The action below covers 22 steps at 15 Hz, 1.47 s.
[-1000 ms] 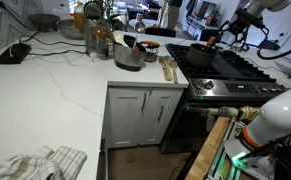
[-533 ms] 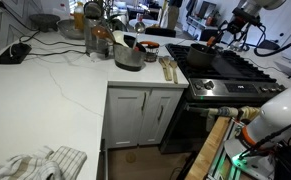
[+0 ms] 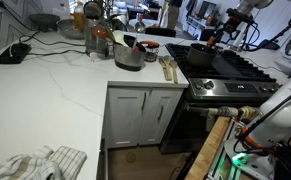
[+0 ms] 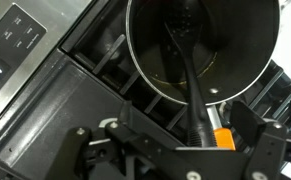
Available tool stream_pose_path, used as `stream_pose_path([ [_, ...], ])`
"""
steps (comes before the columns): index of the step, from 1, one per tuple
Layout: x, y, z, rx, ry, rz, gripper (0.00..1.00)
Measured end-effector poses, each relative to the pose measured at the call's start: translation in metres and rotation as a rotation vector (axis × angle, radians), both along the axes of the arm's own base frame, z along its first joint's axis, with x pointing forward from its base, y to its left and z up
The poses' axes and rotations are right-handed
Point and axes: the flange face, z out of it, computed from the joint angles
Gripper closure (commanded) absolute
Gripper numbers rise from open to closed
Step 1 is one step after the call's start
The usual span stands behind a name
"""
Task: Pick up the black utensil in the black pot and mix the contents of the black pot
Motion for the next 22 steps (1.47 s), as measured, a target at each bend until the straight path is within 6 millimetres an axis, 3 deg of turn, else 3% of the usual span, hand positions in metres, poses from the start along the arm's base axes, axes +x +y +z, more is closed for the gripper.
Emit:
stream_pose_path([
  [9, 0.03, -0.045, -0.018, 0.02, 0.035, -0.005, 0.0],
  [11, 0.034, -0.049, -0.025, 0.044, 0.051, 0.002, 0.27],
  [18, 0.043, -0.059, -0.03, 0.136, 0.051, 0.016, 0.82],
  [20, 0.043, -0.062, -0.028, 0.14, 0.048, 0.018, 0.91],
  [22, 0.044, -0.065, -0.027, 0.14, 0.047, 0.02, 0.91],
])
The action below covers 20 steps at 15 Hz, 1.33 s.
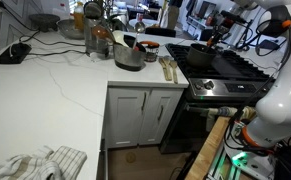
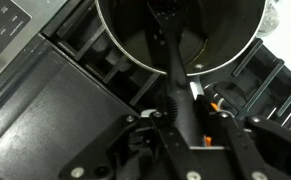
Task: Pick up the black utensil in the black pot and mix the contents of the black pot
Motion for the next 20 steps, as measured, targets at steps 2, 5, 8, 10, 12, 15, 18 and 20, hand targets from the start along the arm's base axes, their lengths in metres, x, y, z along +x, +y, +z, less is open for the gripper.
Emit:
stream_pose_path([
  [2, 0.002, -0.002, 0.002, -0.003, -0.004, 0.004, 0.91],
  [5, 0.005, -0.001, 0.011, -0.019, -0.017, 0.011, 0.91],
  [8, 0.008, 0.004, 0.029, -0.054, -0.024, 0.025, 0.91],
  [10, 0.01, 0.014, 0.045, -0.091, -0.012, 0.044, 0.91],
  [12, 0.013, 0.027, 0.062, -0.132, 0.005, 0.069, 0.91],
  [15, 0.022, 0.05, 0.082, -0.206, 0.035, 0.097, 0.91],
  [18, 0.034, 0.076, 0.095, -0.303, 0.046, 0.128, 0.91],
  [20, 0.037, 0.093, 0.098, -0.345, 0.037, 0.152, 0.66],
])
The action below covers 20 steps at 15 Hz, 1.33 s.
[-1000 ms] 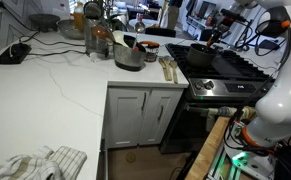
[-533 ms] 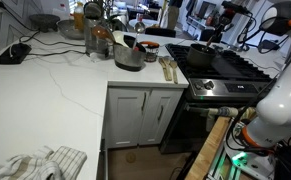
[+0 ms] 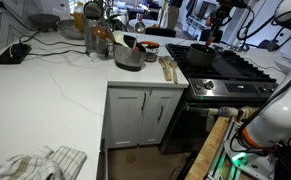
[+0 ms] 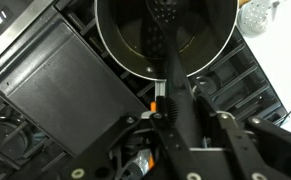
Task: Pick up the black utensil in the black pot and mix the contents of the black pot
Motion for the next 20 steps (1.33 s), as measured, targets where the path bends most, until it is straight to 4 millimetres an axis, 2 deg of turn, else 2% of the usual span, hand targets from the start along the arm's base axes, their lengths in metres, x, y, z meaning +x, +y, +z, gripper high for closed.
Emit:
stream_pose_path([
  [3, -0.007, 0.013, 0.002, 0.0, -0.011, 0.017, 0.66],
  [4, -0.009, 0.014, 0.002, 0.002, -0.013, 0.016, 0.91],
  [9, -0.008, 0.016, 0.001, -0.016, 0.006, 0.025, 0.91],
  [15, -0.005, 0.019, 0.005, -0.175, 0.132, 0.047, 0.91],
  [20, 0.02, 0.025, 0.013, -0.318, 0.062, 0.021, 0.91],
])
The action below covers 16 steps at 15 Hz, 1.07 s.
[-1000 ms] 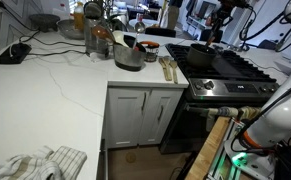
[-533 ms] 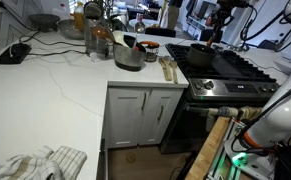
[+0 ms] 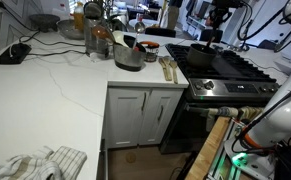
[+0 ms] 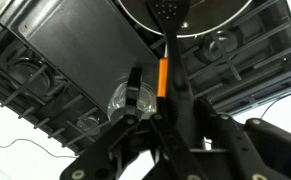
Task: Pick up the black utensil in the black pot and mix the contents of the black pot
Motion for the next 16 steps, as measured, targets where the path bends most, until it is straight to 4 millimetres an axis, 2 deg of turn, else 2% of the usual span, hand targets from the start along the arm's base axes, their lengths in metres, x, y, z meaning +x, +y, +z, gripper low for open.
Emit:
stream_pose_path([
  [3, 0.019, 0.015, -0.001, -0.022, -0.058, 0.013, 0.91],
  [7, 0.034, 0.036, -0.014, 0.043, -0.087, 0.051, 0.91],
  [11, 0.041, 0.052, -0.026, 0.111, -0.091, 0.126, 0.91],
  [16, 0.036, 0.071, -0.025, 0.149, -0.036, 0.291, 0.91],
])
